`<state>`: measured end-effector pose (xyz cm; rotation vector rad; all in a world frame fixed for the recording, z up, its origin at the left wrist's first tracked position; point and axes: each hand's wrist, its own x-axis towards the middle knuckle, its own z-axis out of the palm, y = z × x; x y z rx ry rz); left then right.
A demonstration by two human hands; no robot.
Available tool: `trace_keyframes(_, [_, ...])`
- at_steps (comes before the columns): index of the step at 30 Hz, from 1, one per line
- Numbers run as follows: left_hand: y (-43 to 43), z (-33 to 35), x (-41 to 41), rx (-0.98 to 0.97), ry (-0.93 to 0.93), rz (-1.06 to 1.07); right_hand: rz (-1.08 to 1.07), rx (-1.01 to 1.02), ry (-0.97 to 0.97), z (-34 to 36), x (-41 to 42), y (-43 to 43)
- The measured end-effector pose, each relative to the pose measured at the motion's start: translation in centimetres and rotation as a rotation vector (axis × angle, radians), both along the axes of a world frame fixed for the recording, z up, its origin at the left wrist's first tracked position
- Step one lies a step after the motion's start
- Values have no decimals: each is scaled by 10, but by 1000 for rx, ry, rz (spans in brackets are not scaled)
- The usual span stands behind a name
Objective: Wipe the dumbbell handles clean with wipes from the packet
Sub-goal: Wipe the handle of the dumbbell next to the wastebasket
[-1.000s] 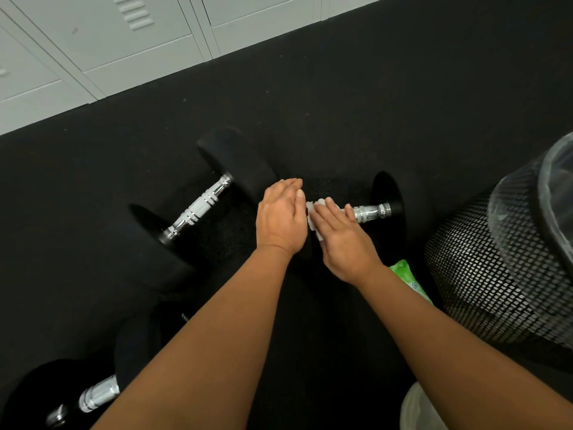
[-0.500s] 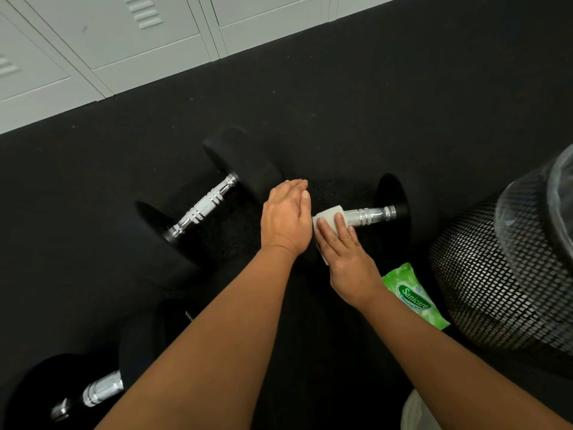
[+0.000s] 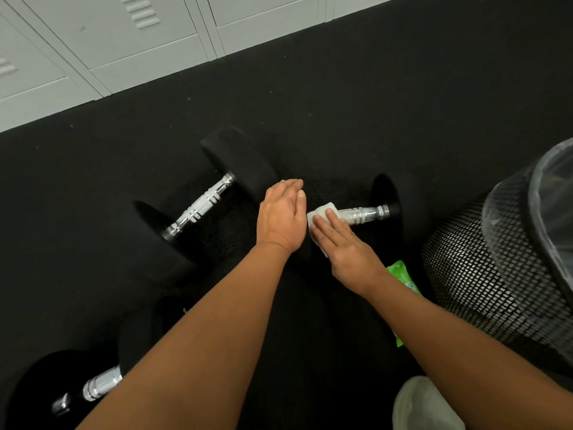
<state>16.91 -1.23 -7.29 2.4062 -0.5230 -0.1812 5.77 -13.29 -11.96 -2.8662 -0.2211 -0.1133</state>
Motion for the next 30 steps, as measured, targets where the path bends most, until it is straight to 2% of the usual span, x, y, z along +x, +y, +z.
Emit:
trace_keyframes(2, [1, 4, 0, 22, 42, -15, 33, 99, 6, 8, 0, -7])
trace_keyframes(4, [0, 11, 3, 27, 131, -28, -70, 308, -7, 22, 3, -7])
trace_keyframes(8, [0, 28, 11, 82, 321, -65, -689, 927, 41, 60, 15, 0])
trace_keyframes(11, [-1, 39, 4, 64, 259, -20, -964, 1469, 42, 81, 22, 4])
trace_keyframes(14, [-4, 52, -14, -29, 158, 76, -1020, 1757, 50, 94, 23, 5])
trace_keyframes(17, [-12, 67, -25, -152, 301, 150, -983, 1925, 39, 105, 22, 4])
trace_keyframes(20, [-18, 78, -27, -306, 664, 252, -948, 2021, -2, 119, 23, 4])
trace_keyframes(22, [-19, 82, -28, -479, 941, 261, -938, 2000, -2, 126, 23, 3])
trace_keyframes(23, [-19, 83, -29, -561, 1013, 250, -934, 1937, 6, 130, 23, 3])
trace_keyframes(27, [-14, 89, -26, -735, 1067, 280, -848, 1439, 56, 140, 21, -9])
trace_keyframes(30, [-8, 94, -18, -770, 1073, 226, -777, 1401, 114, 143, 20, -26])
